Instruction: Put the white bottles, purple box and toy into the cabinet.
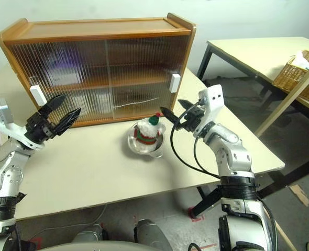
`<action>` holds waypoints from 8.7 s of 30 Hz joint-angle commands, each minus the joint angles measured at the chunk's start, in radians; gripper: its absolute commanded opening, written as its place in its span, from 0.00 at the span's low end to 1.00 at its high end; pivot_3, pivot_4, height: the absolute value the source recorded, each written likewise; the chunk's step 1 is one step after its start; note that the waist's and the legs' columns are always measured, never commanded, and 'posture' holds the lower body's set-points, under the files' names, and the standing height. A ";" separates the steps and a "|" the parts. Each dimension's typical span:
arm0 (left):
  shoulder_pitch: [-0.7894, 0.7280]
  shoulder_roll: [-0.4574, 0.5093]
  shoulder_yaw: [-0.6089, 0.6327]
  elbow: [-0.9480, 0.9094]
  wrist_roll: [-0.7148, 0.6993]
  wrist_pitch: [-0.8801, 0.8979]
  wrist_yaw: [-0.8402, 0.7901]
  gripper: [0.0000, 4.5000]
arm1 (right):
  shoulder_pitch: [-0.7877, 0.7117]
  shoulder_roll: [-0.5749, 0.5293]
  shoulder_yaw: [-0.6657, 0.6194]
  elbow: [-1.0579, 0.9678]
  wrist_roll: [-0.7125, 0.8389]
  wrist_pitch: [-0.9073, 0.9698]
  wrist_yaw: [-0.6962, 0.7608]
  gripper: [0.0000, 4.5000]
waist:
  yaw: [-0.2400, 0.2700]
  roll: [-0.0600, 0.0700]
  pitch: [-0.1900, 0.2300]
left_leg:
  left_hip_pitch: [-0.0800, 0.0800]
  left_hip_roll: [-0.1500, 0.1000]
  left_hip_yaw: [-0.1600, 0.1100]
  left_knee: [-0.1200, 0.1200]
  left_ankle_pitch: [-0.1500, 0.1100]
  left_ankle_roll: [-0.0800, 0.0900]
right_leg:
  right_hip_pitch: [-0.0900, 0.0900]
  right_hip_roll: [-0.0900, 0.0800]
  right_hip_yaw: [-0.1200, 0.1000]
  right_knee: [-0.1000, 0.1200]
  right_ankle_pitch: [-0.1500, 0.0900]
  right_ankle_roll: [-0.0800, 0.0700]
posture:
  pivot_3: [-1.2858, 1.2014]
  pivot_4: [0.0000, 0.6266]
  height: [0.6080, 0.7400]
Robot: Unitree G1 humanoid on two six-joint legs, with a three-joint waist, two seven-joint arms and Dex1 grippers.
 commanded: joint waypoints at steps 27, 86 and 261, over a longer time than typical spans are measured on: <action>0.036 -0.011 0.031 -0.039 -0.013 0.006 0.024 1.00 | -0.365 0.030 -0.035 0.386 -0.146 -0.055 -0.190 0.00 | 0.013 0.002 0.000 | -0.001 0.004 0.000 -0.003 0.002 0.004 | -0.003 0.000 -0.001 0.000 0.003 -0.010 | 0.47 0.00 1.00; 0.095 -0.028 0.040 -0.098 0.001 -0.029 0.073 1.00 | -0.460 0.420 0.147 0.195 -0.169 0.251 -0.195 0.00 | 0.033 0.003 0.000 | -0.006 0.007 0.001 -0.006 0.004 0.006 | -0.014 0.004 -0.002 0.004 0.003 -0.018 | 0.50 0.00 1.00; 0.097 -0.068 -0.015 -0.099 -0.003 -0.034 0.080 1.00 | -0.513 0.057 -0.024 0.441 -0.126 -0.046 0.169 0.99 | 0.074 0.004 0.002 | -0.006 0.018 0.007 -0.008 0.000 0.001 | -0.013 0.008 -0.003 0.003 -0.002 -0.025 | 0.49 0.03 1.00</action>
